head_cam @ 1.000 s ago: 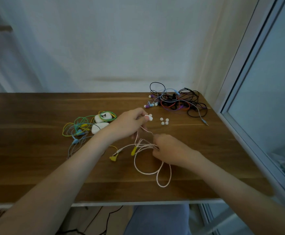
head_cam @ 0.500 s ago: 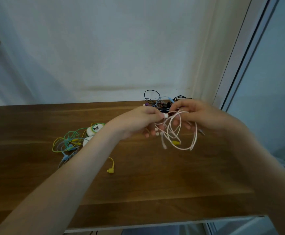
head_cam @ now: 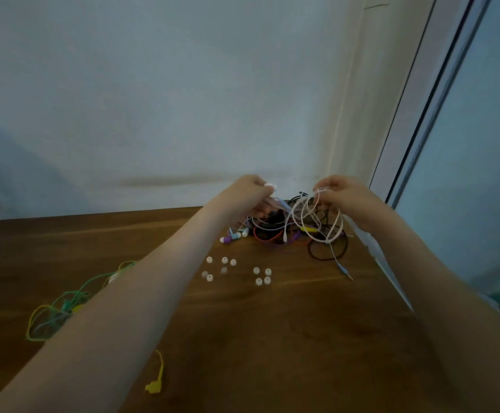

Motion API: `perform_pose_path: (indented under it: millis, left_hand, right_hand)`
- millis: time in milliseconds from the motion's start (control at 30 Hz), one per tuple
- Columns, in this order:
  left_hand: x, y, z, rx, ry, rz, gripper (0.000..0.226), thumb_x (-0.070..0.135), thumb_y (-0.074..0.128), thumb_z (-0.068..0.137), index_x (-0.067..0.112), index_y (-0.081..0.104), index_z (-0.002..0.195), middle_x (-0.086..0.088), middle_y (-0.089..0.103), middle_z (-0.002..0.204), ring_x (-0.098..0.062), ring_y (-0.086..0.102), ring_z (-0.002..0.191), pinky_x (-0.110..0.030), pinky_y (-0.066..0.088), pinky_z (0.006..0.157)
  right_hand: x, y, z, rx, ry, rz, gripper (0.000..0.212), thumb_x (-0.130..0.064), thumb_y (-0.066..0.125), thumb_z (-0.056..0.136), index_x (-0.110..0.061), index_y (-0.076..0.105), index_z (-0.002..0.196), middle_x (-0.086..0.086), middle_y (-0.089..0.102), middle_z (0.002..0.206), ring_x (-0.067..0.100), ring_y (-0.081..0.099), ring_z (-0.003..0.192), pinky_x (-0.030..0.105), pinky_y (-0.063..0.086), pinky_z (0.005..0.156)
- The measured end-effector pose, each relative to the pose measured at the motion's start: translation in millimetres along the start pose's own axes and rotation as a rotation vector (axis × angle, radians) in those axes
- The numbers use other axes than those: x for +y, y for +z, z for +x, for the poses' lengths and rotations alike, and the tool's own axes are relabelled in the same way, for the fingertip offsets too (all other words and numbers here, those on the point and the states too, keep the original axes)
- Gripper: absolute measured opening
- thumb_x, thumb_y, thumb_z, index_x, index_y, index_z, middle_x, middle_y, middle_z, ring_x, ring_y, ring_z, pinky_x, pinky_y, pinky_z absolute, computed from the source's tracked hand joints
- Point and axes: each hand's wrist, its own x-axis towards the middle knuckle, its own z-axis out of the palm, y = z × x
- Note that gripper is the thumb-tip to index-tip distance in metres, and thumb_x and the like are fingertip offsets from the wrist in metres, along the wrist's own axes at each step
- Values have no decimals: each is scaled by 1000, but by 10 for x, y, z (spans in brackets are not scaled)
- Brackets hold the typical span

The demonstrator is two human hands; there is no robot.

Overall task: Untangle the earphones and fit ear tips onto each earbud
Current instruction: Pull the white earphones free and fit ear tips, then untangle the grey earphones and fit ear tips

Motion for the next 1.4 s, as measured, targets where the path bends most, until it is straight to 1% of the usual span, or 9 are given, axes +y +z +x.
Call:
perform_pose_path:
  millis: [167,300,433,567,667,800,967,1167,1400]
  left_hand:
    - [-337,66,315,25,44,502,18,27,47,99,11,52,91,-6,53,82,-16,48,63,-24,39,56]
    - [-474,40,357,27,65,640,23,29,45,100,12,57,108,-3,59,93,-14,51,76,-21,36,56]
    - [-442,-64,231,64,89,656,31,23,38,102,11,62,117,-7,66,96,-17,54,67,-25,42,58]
    - [-387,-195,34,11,40,711,36,15,31,102,10,51,132,-13,57,132,-26,58,106,-31,45,82]
    - [-363,-301,-176,-29,20,738,48,17,32,103,15,27,151,-9,42,149,-25,48,126,-27,39,92]
    - [-377,-623,-543,-19,-23,757,42,15,44,99,19,45,141,-7,53,139,-23,52,122,-31,40,98]
    - [-605,-1198,-1191,0,-112,812,38,14,47,96,23,55,132,-4,56,133,-21,52,118,-26,38,89]
    - [-1048,-1693,-1857,-2,-273,786,50,4,45,90,21,48,137,-4,54,135,-20,51,121,-34,43,101]
    - [-1411,-1963,-2091,-1,-401,992,35,36,59,91,20,55,122,-4,54,125,-24,45,119,-36,43,96]
  right_hand:
    - [397,211,237,-35,13,-362,15,-18,62,90,-22,58,104,1,59,107,13,56,89,20,44,65]
    - [413,278,233,-113,16,-571,33,-31,64,82,-36,55,114,-5,47,131,24,32,131,43,29,107]
    - [270,265,172,-71,-110,-642,30,-35,58,86,-42,57,115,-8,41,133,22,23,131,40,14,108]
    - [101,328,100,-9,-208,-559,11,-45,53,83,-48,63,88,-20,51,117,18,31,127,44,14,109]
    - [-126,492,-66,70,-277,-603,18,-31,58,88,-38,62,103,-12,49,125,18,26,131,36,11,108]
    - [-454,835,-284,-160,-396,-561,25,-28,61,88,-30,58,113,-5,50,128,21,31,129,43,27,107]
    - [-798,1556,-566,-531,-505,-506,33,-28,62,91,-18,59,122,-4,59,119,6,51,107,8,36,76]
    - [-983,2460,-823,-745,-587,-605,36,-38,61,90,-21,57,122,-2,59,117,15,54,108,29,46,89]
    - [-1128,2882,-976,-748,-712,-663,16,-35,60,91,-22,61,101,-3,51,102,16,46,101,34,42,88]
